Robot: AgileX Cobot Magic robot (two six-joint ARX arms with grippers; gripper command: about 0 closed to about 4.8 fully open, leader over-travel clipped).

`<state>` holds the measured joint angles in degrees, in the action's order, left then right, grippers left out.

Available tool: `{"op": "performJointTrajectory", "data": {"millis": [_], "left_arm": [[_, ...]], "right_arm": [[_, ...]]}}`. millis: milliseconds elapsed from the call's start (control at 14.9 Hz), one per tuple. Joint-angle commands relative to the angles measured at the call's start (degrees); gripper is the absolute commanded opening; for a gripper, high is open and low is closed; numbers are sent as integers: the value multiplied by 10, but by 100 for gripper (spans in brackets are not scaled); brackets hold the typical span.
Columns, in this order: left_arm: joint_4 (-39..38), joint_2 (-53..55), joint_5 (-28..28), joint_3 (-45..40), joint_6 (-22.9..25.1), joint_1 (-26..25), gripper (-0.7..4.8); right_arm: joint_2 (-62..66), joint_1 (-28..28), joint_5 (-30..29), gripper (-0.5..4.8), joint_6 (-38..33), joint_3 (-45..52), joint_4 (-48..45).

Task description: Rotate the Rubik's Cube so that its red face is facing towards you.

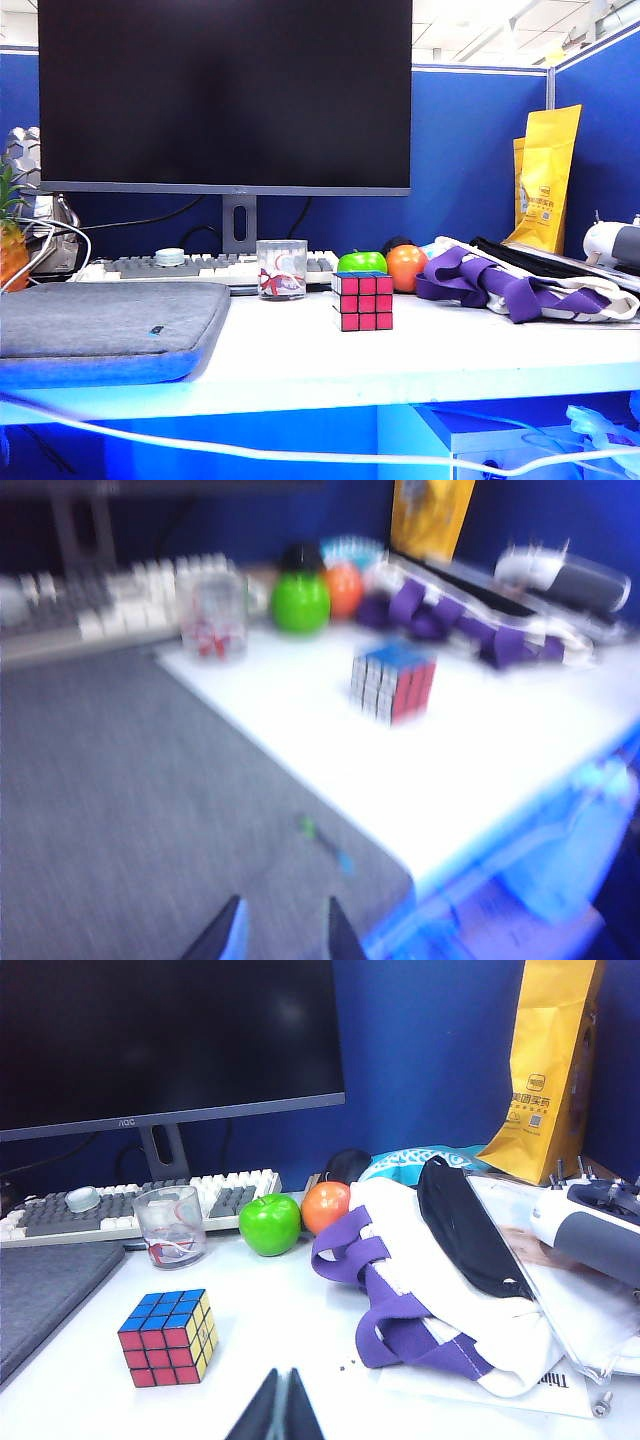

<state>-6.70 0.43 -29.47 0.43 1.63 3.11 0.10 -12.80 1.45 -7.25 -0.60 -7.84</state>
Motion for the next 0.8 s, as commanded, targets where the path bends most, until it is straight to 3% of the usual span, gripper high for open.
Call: {"op": "performJointTrajectory", "data": {"millis": [67,402,805], "left_arm": [[-3,-1,-2,2,-1,-1,112],[-3,0,-2,2,-1,-1,112],[-3,0,-2,2,-1,-1,112]], "right_arm": [[0,-1,-1,12,0,5,-6],[0,-5,-3,12,0,5,101],[0,-4,-2,12,0,5,123]]}}
